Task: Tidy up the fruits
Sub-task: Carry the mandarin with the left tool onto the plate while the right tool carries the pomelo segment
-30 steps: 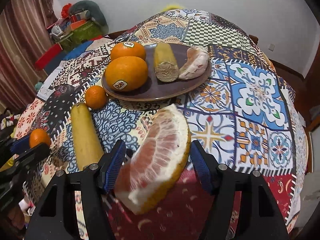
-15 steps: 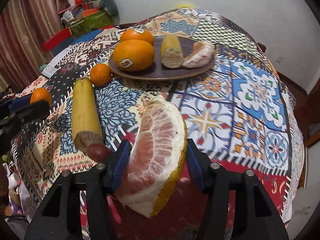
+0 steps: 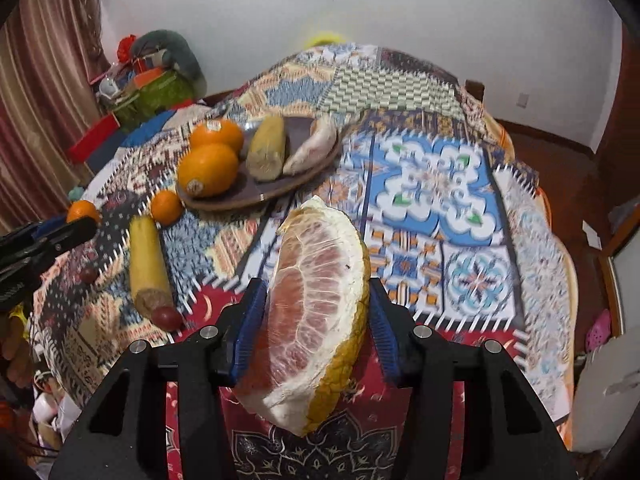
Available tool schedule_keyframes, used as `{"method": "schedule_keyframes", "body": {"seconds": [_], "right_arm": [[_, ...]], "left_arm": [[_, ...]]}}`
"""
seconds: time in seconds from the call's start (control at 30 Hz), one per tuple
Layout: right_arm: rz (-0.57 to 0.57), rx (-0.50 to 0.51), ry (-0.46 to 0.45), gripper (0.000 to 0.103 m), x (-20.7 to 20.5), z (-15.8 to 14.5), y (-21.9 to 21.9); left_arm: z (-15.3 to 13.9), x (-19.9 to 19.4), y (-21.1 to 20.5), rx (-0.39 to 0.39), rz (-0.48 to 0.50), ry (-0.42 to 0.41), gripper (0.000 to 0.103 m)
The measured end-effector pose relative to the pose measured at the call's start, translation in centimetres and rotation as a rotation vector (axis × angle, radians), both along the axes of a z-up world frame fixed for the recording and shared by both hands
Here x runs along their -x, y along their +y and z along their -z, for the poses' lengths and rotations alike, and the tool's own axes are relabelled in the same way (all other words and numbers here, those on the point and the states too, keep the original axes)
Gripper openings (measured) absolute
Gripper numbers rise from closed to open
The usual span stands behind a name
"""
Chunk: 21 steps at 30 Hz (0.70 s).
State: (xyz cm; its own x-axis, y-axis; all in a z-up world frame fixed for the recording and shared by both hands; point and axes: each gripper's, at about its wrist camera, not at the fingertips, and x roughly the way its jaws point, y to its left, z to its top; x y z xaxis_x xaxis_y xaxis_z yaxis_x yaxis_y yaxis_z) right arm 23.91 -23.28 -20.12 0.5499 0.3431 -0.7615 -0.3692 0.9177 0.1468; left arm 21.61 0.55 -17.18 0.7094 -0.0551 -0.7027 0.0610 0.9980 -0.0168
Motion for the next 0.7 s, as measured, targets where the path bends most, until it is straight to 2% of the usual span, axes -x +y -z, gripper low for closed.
{"method": "schedule_keyframes", "body": {"seconds": [0.33,0.7], "right_arm": [[-0.027,-0.033,-0.107,0.047,-2.3,-3.9,1.8],[-0.053,-0.061,-0.166,0.047,-6.1,-5.2,4.2]], "left_arm": [[-2.0,-3.9,-0.2,-0.001,0.008,-0.048,0.034],[-2.7,-8.6,-0.5,-0.007,0.021,-0.066,0.034]]}}
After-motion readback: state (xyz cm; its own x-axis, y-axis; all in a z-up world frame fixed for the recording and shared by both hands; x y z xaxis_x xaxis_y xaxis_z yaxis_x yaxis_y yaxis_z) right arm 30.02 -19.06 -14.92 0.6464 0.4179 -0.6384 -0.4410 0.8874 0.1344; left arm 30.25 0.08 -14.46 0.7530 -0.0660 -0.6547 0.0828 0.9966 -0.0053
